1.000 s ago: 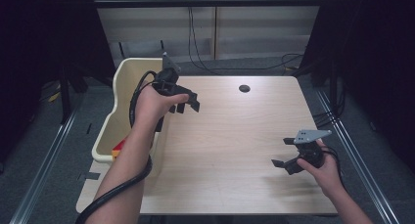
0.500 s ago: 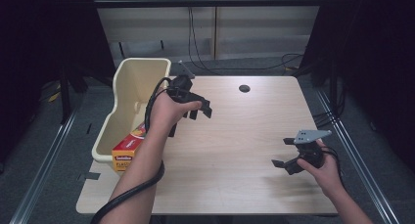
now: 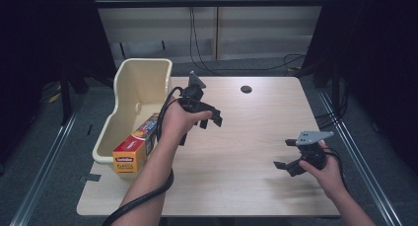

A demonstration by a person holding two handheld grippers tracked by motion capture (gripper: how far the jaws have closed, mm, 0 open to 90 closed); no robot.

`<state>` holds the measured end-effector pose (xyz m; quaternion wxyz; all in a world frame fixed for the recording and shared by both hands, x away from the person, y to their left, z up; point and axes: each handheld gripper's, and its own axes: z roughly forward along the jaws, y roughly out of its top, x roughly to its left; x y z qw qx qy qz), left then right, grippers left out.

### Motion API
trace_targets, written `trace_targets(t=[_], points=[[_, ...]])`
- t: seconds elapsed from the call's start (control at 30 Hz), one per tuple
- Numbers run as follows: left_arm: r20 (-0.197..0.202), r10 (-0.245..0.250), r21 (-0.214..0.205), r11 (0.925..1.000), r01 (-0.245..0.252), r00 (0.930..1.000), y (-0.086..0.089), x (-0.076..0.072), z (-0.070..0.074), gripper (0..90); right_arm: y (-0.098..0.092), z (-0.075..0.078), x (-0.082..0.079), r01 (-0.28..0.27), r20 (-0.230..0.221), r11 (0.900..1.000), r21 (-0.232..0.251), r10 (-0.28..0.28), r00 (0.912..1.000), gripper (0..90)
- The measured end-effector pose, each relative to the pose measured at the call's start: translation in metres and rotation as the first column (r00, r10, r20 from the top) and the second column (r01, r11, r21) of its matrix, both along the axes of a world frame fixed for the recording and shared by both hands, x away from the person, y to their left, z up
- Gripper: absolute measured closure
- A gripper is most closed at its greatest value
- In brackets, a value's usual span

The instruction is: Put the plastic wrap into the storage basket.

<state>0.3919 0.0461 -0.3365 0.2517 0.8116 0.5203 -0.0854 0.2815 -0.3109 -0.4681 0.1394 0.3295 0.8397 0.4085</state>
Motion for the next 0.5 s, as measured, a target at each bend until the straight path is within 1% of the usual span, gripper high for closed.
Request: trace_targets(t=[0.07, 0.1, 0.13, 0.27, 0.3, 0.33, 0.37, 0.43, 0.5], points=[[-0.008, 0.003, -0.002, 1.0, -0.003, 1.0, -0.002, -0.001, -0.002, 14.7, 0.0, 0.0, 0.0, 0.0, -0.001, 1.0, 0.0, 0.0, 1.0, 2.5], [-0.004, -0.01, -0.002, 1.0, 0.01, 0.9999, -0.003, -0.001, -0.005, 14.7, 0.0, 0.0, 0.0, -0.001, 0.0, 1.0, 0.0, 0.001, 1.0, 2.5], [-0.004, -0.01, -0.002, 1.0, 0.01, 0.9999, -0.003, -0.001, -0.005, 14.7, 0.0, 0.0, 0.0, -0.001, 0.0, 1.0, 0.0, 0.001, 1.0, 2.5], [-0.005, -0.008, -0.009, 0.9999, 0.008, 1.0, -0.006, -0.003, -0.014, 15.1, 0.001, -0.001, 0.0, -0.006, -0.003, 1.0, -0.001, 0.006, 1.0, 2.4], [-0.015, -0.008, -0.012, 0.9999, 0.008, 0.9999, -0.007, -0.004, -0.016, 15.0, 0.001, -0.001, 0.0, -0.011, -0.005, 0.9999, -0.001, 0.011, 0.9999, 2.5], [-0.008, -0.014, -0.015, 0.9998, 0.014, 0.9999, -0.008, -0.004, -0.018, 15.0, 0.001, -0.001, 0.0, -0.01, -0.006, 0.9999, -0.001, 0.01, 0.9999, 2.5], [-0.015, -0.012, -0.024, 0.9996, 0.011, 0.9998, -0.01, -0.005, -0.021, 14.9, 0.001, -0.001, 0.0, -0.005, -0.009, 1.0, -0.004, 0.005, 1.0, 2.5], [-0.013, -0.015, -0.017, 0.9998, 0.014, 0.9998, -0.01, -0.006, -0.022, 14.8, 0.001, -0.001, 0.0, -0.005, -0.008, 1.0, -0.004, 0.005, 1.0, 2.4], [-0.01, -0.019, -0.021, 0.9996, 0.019, 0.9998, -0.01, -0.006, -0.024, 14.7, 0.001, -0.002, 0.0, -0.003, -0.006, 1.0, -0.002, 0.003, 1.0, 2.4]])
